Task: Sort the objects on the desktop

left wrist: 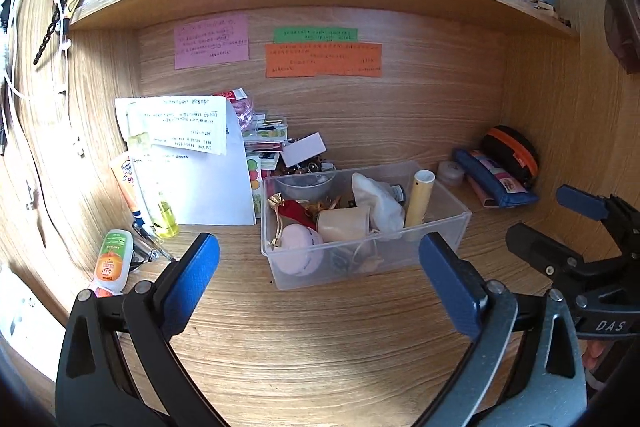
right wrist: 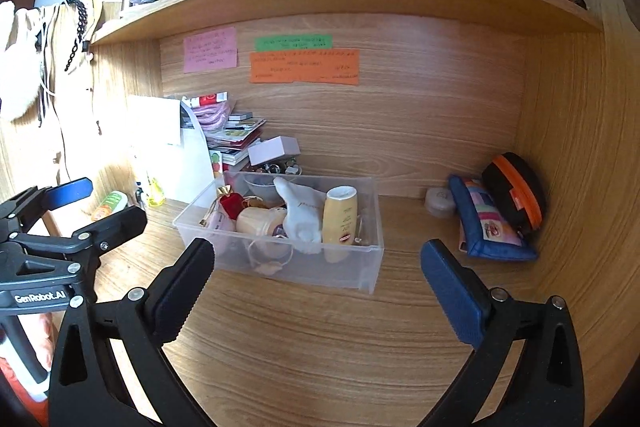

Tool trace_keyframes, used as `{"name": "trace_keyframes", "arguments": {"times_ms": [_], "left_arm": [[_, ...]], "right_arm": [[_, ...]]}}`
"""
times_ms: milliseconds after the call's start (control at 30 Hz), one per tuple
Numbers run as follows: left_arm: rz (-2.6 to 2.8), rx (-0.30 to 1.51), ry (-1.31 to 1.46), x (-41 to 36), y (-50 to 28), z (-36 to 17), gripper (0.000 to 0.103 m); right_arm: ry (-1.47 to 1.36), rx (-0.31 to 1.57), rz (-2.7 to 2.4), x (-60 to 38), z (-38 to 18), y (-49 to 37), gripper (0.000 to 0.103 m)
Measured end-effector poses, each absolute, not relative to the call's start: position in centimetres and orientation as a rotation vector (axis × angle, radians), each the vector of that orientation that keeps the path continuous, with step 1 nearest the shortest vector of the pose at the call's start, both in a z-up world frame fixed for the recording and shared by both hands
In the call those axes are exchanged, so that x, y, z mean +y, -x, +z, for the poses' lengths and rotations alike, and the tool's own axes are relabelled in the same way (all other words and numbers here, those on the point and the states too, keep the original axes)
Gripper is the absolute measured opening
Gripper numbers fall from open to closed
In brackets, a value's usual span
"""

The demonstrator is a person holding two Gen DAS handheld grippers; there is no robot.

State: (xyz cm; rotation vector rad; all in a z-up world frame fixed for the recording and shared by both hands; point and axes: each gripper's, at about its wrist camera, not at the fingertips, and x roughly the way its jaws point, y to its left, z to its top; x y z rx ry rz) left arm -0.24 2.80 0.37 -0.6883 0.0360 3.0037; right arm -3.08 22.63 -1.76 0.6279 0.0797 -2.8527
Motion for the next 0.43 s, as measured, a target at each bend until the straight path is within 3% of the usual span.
{"name": "trace_keyframes", "arguments": {"times_ms": [433], "left_arm": [[3.0,0.045,0.699,3.41,0.61,-0.64,0.101]], "right_arm": [[-0.667,0.059,-2.847,23.06,-2.52,3.13,0.103]]}}
